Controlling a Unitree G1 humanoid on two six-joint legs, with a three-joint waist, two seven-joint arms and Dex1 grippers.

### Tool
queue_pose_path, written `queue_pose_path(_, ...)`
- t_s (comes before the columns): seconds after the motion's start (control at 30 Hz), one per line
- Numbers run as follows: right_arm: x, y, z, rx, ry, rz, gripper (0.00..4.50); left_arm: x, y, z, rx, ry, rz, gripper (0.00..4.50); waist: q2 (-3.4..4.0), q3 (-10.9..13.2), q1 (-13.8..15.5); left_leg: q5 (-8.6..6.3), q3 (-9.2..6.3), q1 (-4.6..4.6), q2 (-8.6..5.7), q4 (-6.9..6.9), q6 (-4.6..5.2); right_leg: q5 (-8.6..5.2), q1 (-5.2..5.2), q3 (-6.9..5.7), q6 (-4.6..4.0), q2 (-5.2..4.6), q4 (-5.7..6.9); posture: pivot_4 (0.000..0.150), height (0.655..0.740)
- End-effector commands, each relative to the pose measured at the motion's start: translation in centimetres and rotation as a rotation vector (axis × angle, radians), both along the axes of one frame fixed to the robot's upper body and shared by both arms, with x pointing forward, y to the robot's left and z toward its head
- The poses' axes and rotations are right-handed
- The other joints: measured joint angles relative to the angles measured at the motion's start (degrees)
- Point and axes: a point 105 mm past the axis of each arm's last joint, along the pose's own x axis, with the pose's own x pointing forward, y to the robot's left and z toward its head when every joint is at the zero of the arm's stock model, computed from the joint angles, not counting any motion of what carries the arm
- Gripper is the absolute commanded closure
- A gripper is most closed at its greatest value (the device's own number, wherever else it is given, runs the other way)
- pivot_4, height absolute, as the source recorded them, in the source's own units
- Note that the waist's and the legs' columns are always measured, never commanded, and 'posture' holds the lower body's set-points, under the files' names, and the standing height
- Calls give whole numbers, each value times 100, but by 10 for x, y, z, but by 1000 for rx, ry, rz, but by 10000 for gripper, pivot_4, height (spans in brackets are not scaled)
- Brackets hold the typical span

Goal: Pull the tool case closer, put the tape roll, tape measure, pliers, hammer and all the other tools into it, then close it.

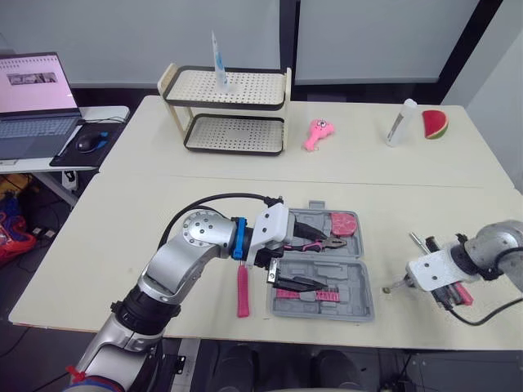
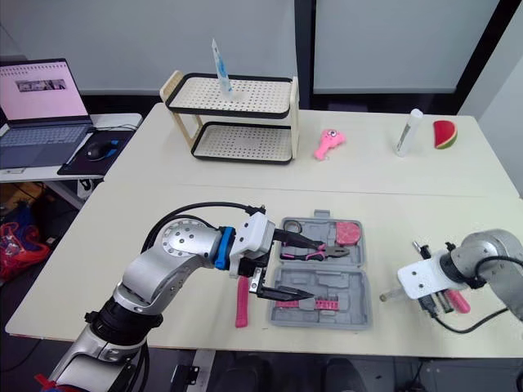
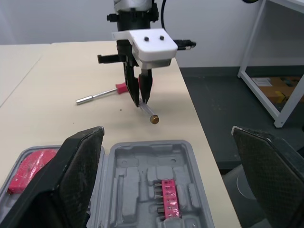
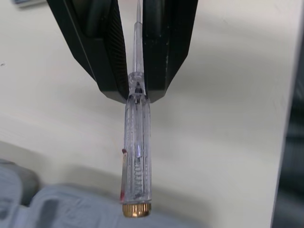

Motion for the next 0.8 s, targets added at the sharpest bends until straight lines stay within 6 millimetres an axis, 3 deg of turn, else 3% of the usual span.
queue_pose_path(0.03, -1, -1, 17, 159, 24, -417, 42522, -3, -1, 6, -18, -31, -25, 0, 0, 0, 7, 0, 0, 2, -1, 0, 0, 0, 0, 1, 0, 1, 0, 1500, 7400)
queue_pose_path(0.17, 0, -4, 17, 285, 34, -773, 42522, -1, 0, 6, -14, -32, -26, 0, 0, 0, 25, 0, -4, 2, -4, 0, 0, 0, 0, 0, 0, 1, -1, 1500, 7400)
queue_pose_path(0.27, 0, -5, 14, 330, 9, -918, 42522, -1, -1, 6, -12, -34, -30, 0, 0, 0, 50, 0, -5, 1, -9, -2, 0, 0, -3, -1, 0, 2, -1, 1500, 7400)
queue_pose_path(0.37, 0, 3, 10, 397, 6, -997, 42522, 0, -2, 6, -10, -35, -36, 0, 0, 0, 59, -1, -5, 0, -12, -3, 1, 0, -4, -1, 0, 3, -1, 1500, 7400)
queue_pose_path(0.57, 2, -4, -12, 403, -76, -1128, 42522, 1, -3, 5, -6, -38, -41, 0, 0, -1, 68, -1, -5, 1, -18, -7, 1, 0, -6, -1, 1, 9, -1, 1500, 7400)
queue_pose_path(0.8, 14, 3, -30, 413, -133, -1154, 42522, 3, -7, 4, 0, -59, -45, 0, 0, -3, 38, 0, -3, 5, -15, -14, 1, 0, -9, 3, 1, 16, 1, 1500, 7400)
